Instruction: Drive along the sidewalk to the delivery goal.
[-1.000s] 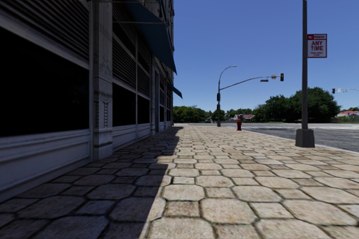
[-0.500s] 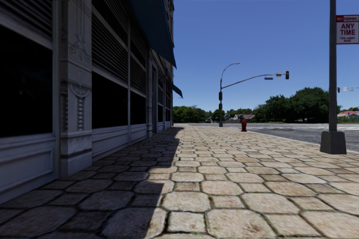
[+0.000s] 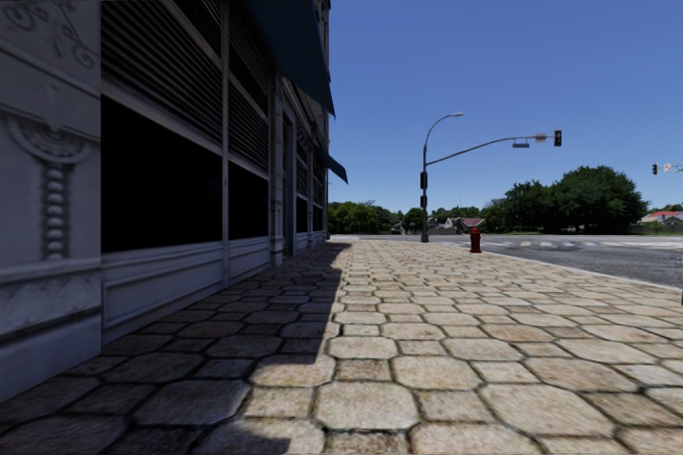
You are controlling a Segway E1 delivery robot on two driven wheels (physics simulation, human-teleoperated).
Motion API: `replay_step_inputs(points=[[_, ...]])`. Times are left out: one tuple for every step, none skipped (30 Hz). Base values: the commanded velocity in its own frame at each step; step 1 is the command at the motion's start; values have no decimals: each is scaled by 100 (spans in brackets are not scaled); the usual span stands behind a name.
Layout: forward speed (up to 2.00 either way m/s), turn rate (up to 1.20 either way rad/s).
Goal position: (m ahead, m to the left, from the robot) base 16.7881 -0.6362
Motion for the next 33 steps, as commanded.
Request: replay_step_inputs(points=[[200, -8], [200, -8], [200, -8], [200, -8], [200, -8], [200, -8], [200, 0], [200, 0], [200, 0], [200, 0], [200, 0], [200, 0], [200, 0], [200, 0], [200, 0], [200, -8], [200, -8], [200, -29], [200, -38], [200, -40], [200, -40], [200, -41], [200, -36], [200, -36], [200, -12], [200, 0], [200, 0], [200, 0], [200, 0], [200, 0], [200, 0], [200, 0], [200, 0]])
